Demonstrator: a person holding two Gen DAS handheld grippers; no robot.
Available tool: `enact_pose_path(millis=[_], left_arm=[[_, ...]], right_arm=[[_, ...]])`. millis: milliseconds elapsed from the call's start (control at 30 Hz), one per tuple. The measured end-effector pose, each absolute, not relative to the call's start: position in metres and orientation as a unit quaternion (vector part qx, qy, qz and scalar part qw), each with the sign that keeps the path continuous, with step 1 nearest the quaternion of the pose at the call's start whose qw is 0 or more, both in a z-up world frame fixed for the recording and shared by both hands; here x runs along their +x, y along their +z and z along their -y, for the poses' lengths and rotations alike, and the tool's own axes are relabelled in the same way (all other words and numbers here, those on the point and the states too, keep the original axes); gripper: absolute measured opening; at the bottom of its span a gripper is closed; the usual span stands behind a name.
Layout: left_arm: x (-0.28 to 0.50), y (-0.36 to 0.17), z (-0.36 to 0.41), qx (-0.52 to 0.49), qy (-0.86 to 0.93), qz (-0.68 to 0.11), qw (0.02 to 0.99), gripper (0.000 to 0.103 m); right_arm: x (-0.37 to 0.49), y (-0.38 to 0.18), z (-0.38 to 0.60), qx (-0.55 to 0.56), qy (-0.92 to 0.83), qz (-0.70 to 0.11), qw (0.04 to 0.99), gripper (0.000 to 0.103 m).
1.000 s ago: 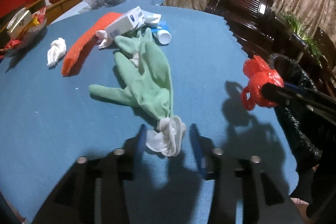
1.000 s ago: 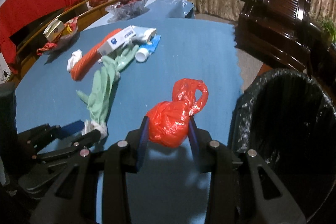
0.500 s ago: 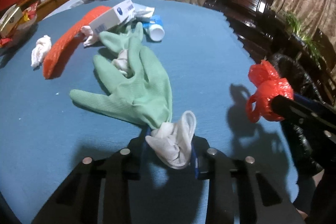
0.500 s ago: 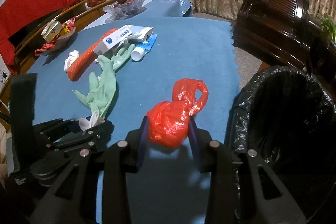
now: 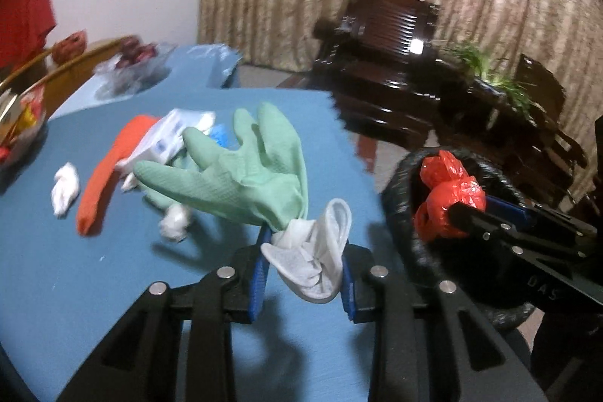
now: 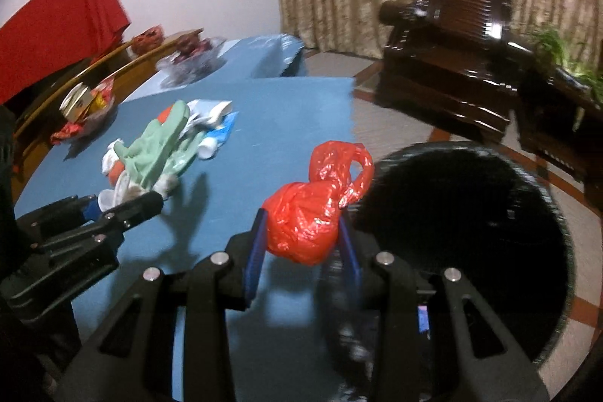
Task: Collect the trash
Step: 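Carry both items over the bin and open both tools to drop them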
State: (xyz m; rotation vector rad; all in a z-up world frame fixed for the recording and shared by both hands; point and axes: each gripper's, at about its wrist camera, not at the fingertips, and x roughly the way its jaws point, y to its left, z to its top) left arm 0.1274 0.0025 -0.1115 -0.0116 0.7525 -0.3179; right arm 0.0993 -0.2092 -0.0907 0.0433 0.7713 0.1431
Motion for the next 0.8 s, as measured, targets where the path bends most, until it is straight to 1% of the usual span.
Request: enact_pose_path(millis=[267,467,633,733,767,800], left_arm=[[0.131,-0.098,0.083,0.023,-0.247,-0.348,0.904,0.032],[0.131,-0.101,0.15,0.046,-0.314,-0.348,0.882,0.032],[0.131,-0.108,0.189,0.055,-0.35,-0.353,0.866,0.032],[0.13,-0.111,0.202,0.055,-0.366,-0.359,0.857,0.035],[0.131,-0.112,0.203,0.052,-0.371,-0.361,0.854,0.036],[0.131,-0.112,0.204,0.049,-0.374,-0.362,0.852,0.043]], right_arm=[[0.07,-0.077,0.285,0.027,-0.011,-0.364,0.931,0.035],[0.053,-0.085,0.336,0.033,-0.06,-0.373,0.925,0.035],[0.046,-0.094,0.361,0.036,-0.083,-0.381,0.92,0.036],[0.044,-0.099,0.37,0.039,-0.097,-0.384,0.917,0.043],[0.042,-0.101,0.373,0.04,-0.104,-0.384,0.917,0.05],[0.04,-0.102,0.376,0.042,-0.111,-0.383,0.916,0.056]])
